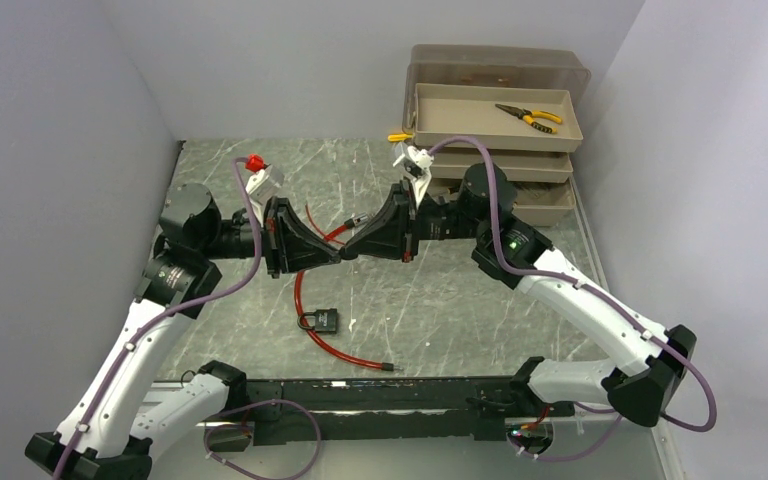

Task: Unlock with the key
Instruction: Adjust the key.

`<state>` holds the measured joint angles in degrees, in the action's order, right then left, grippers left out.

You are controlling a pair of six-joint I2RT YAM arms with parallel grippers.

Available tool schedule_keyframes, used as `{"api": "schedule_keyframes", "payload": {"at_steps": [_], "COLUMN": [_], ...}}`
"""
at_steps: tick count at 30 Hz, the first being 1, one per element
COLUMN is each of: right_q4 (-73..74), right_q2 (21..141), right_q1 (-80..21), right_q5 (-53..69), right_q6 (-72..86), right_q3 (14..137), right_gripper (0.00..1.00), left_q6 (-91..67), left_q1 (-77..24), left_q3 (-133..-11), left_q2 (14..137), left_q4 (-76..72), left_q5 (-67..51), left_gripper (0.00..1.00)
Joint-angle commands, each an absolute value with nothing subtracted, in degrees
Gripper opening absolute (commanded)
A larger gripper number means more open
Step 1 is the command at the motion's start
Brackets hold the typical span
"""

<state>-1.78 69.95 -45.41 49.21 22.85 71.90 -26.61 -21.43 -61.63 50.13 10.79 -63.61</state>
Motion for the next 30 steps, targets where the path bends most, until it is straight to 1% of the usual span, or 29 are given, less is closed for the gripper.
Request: {"api": "schedule_keyframes", "payload": {"at_steps": [1,2,4,6,7,9,12,13,15,16,17,18,22,25,27,30], "right_q4": [-0.23,1.58,4.18,5.95,6.23,5.59,7.93,8.86,11.47,12.67,13.82,14.87,18.4,18.61,19.15,20.25], "right_q2": [66.9,67.23,68.64,70.07,70.35,70.24,69.68,69.57,69.35,69.17,69.06,68.82,66.57,64.21,62.93,61.07], "right_q1": [-46.06,-46.0,-45.99,-46.0,-46.01,-45.98,-45.74,-45.61,-45.15,-44.6,-43.88,-43.26,-40.7,-39.25,-38.91,-38.15], "right_q5": [47.17,47.12,47.85,49.32,49.63,49.37,48.36,47.99,45.89,45.26,44.68,44.02,40.87,39.7,38.38,36.34], "right_q6": [17.2,16.77,16.69,17.79,18.53,20.05,20.19,20.11,20.03,19.82,19.9,20.02,20.31,21.04,21.03,20.92], "right_q3": [70.63,71.23,73.08,74.81,74.88,73.67,73.05,72.95,72.91,72.86,72.66,72.35,68.88,65.14,63.05,60.52], "right_gripper": [0.0,0.0,0.0,0.0,0.0,0.0,0.0,0.0,0.0,0.0,0.0,0.0,0.0,0.0,0.0,0.0], "left_q6": [-24.71,-24.39,-23.67,-23.32,-23.14,-22.8,-21.44,-20.57,-18.85,-17.86,-16.36,-14.47,-2.96,10.0,14.86,24.14], "left_q1": [-20.71,-20.59,-20.5,-20.43,-20.46,-20.39,-20.39,-20.35,-20.23,-20.22,-20.13,-20.08,-19.95,-19.97,-20.0,-20.32], "left_q3": [-63.84,-63.56,-62.91,-62.65,-62.62,-62.66,-63.25,-63.4,-63.29,-63.27,-63.25,-63.2,-62.67,-61.9,-59.89,-54.39], "left_q2": [49.04,48.78,48.39,48.34,48.41,48.51,48.94,49.03,49.13,49.46,49.67,49.8,51.64,55.02,56.38,55.88], "left_q4": [9.75,10.06,10.46,10.99,11.14,11.66,14.22,15.18,17.12,18.53,20.16,21.91,32.1,40.43,43.08,43.48], "left_q5": [-62.81,-62.99,-63.2,-63.02,-63.01,-62.97,-62.27,-61.97,-61.62,-61.69,-61.48,-60.75,-55.97,-50.43,-46.03,-43.66], "left_gripper": [0.01,0.04,0.18,0.23,0.28,0.46,0.66,0.75,0.86,0.96,0.99,0.99,1.0,0.99,0.99,0.99]}}
